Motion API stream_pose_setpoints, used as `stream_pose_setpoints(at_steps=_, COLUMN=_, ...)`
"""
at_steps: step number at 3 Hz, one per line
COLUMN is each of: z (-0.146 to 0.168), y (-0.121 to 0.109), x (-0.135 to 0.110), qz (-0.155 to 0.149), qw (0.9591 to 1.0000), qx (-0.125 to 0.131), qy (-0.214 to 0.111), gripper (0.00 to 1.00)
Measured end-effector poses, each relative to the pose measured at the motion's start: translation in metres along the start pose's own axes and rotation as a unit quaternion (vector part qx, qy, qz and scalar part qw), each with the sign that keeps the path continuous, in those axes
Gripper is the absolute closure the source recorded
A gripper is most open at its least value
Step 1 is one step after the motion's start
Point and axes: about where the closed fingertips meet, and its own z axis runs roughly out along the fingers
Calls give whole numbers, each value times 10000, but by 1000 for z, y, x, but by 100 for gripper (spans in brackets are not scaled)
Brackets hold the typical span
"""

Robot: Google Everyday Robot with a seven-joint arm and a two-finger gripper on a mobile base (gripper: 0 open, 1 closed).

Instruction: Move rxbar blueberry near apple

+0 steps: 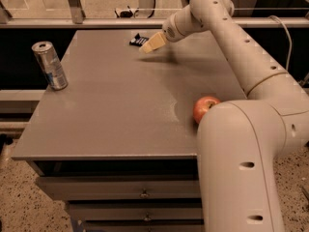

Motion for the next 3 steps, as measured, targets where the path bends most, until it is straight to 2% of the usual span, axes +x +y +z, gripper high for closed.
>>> stream_pose_setpoints(at_steps=1, z=15, y=3, x=-6, qz=167, qw=9998, qx=-92, qy=-37, gripper=0)
stream_pose_setpoints(at_steps=2, z=27, y=7, x=-11, qz=242, qw=9996, qx=-148, qy=-51, gripper=16)
stream_pose_setpoints(at_steps=3, z=34, y=9, x=-12, qz=285, qw=9994, qx=-167, qy=-43, gripper=40)
